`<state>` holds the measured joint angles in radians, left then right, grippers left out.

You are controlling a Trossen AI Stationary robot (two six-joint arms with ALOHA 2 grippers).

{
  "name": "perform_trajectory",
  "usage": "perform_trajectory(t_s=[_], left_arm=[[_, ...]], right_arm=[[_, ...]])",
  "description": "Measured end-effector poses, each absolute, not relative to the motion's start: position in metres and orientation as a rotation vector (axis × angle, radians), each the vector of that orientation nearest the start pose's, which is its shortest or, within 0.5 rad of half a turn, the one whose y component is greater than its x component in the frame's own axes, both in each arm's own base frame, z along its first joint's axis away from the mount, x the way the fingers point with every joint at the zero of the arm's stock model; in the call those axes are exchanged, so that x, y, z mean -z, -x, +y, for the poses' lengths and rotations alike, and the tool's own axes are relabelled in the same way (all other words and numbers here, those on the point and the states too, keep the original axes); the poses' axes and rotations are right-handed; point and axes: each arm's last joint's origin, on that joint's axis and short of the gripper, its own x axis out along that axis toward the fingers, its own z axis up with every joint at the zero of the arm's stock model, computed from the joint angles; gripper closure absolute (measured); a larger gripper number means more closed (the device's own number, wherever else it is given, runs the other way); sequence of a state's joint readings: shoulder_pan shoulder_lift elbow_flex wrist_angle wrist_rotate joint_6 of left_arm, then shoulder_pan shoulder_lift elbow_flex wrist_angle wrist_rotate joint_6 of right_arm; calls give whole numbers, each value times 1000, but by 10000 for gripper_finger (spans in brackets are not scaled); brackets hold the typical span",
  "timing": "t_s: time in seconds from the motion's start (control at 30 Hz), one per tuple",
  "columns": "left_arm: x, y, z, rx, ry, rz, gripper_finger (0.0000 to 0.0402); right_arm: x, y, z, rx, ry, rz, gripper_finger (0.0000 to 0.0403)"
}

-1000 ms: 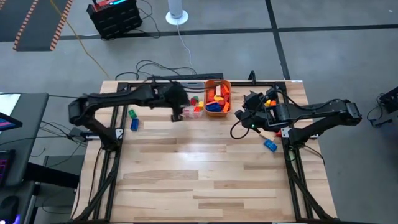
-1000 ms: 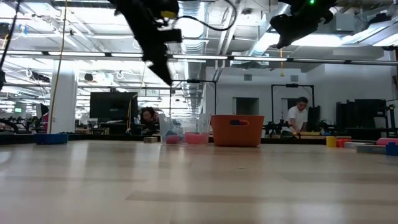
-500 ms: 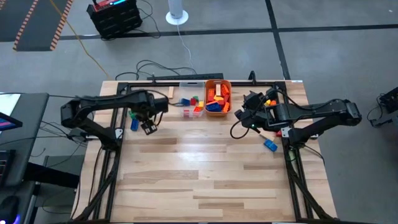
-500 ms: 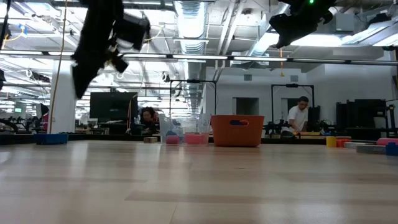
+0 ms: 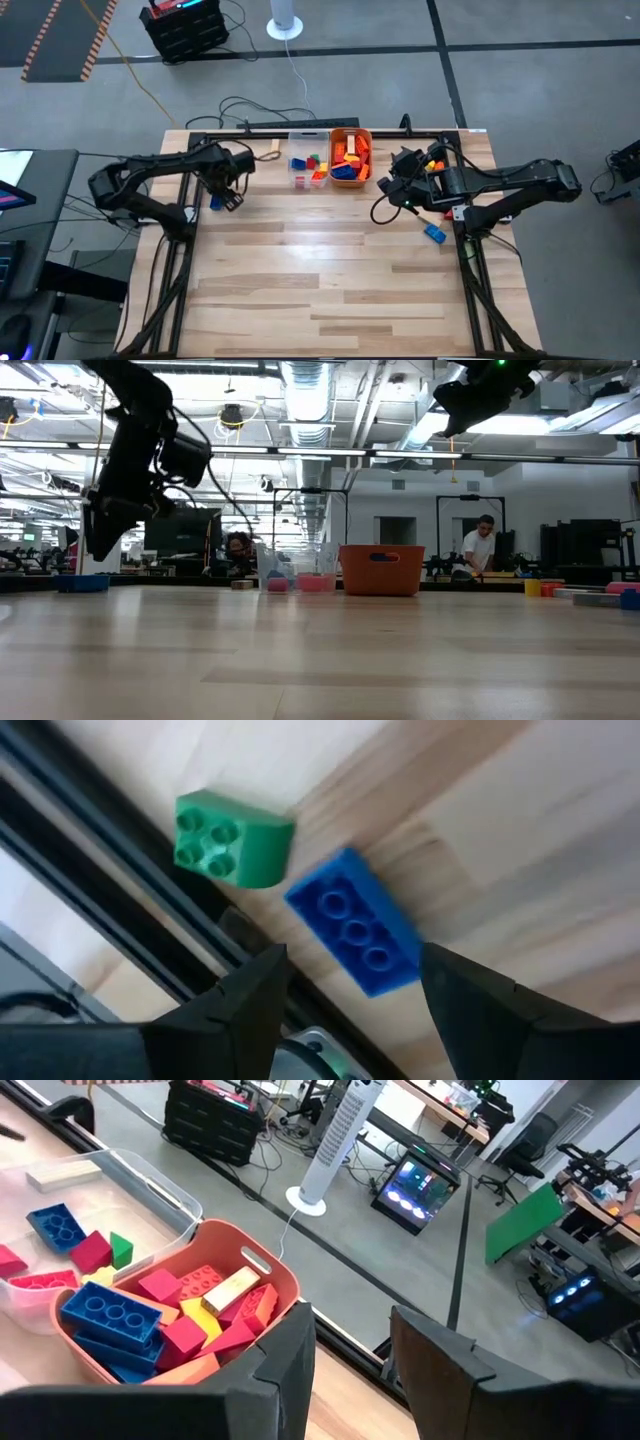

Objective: Sort blocks by size
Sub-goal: Put the green square game piece into the clear bin

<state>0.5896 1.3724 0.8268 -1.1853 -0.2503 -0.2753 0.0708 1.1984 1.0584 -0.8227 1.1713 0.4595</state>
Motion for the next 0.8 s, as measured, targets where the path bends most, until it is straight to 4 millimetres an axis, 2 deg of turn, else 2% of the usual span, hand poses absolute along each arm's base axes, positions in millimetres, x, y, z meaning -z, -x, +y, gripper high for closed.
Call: perform_trajectory(t_s=[0.17,0.3,0.53,0.63,0.8], left_arm=[[-187,-143,127,-912,529,1668,180],[-187,-138,139,-1004,455,1653,180],[-188,-136,142,-978,283,1722,180],[-188,-137,142,-895,190,1761,180],[-188,-142,138,-617,-27,1853,180]], right_arm=[[-310,-221,-11,1153,193,560,240],[-310,-221,-11,1153,193,560,240],[-310,-222,-11,1154,188,554,240],[-311,-223,-11,1150,188,546,240],[-313,-226,-10,1138,191,535,240]])
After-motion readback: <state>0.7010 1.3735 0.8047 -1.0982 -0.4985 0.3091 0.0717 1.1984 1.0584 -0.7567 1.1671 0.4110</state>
